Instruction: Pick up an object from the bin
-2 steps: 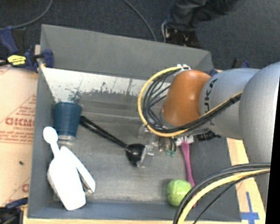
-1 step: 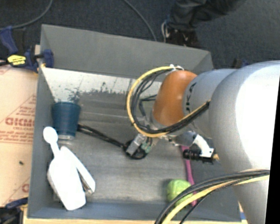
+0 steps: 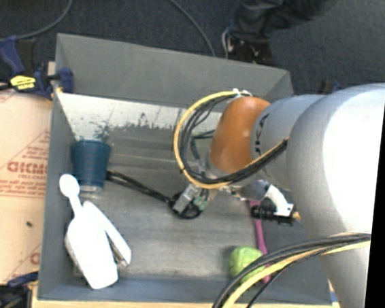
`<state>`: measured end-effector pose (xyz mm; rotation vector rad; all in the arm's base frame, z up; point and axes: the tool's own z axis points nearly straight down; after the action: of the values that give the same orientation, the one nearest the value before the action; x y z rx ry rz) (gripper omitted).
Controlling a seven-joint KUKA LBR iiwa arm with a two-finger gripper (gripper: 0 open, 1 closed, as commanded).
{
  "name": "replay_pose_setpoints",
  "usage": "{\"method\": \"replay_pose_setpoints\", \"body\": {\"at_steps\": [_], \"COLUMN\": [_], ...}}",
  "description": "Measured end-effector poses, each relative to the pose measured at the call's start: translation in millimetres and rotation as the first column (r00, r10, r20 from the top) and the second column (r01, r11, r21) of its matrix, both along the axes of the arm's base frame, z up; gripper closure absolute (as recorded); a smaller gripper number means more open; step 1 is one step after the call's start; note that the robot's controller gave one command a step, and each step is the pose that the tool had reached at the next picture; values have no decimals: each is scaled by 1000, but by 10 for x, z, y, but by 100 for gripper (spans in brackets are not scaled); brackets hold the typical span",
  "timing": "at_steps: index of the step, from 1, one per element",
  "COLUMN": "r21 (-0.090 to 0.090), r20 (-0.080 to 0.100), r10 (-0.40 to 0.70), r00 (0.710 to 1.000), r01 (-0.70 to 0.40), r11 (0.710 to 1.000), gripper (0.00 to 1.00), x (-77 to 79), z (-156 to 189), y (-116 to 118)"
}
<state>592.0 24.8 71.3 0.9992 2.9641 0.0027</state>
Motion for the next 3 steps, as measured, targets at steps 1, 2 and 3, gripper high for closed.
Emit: {"method": "replay_pose_setpoints", "body": {"at_steps": [1, 2, 3], "r21": [-1, 0, 0], "r20": [-2, -4, 1], "r10": [1, 2, 3], "r00": [1000, 1000, 1000], "r01": [-1, -2, -3], "r11": [1000, 1000, 1000], "gripper": [100, 100, 100], "x": [-10, -13, 2], "z": [28, 226, 384], "y": [-5, -9, -11]}}
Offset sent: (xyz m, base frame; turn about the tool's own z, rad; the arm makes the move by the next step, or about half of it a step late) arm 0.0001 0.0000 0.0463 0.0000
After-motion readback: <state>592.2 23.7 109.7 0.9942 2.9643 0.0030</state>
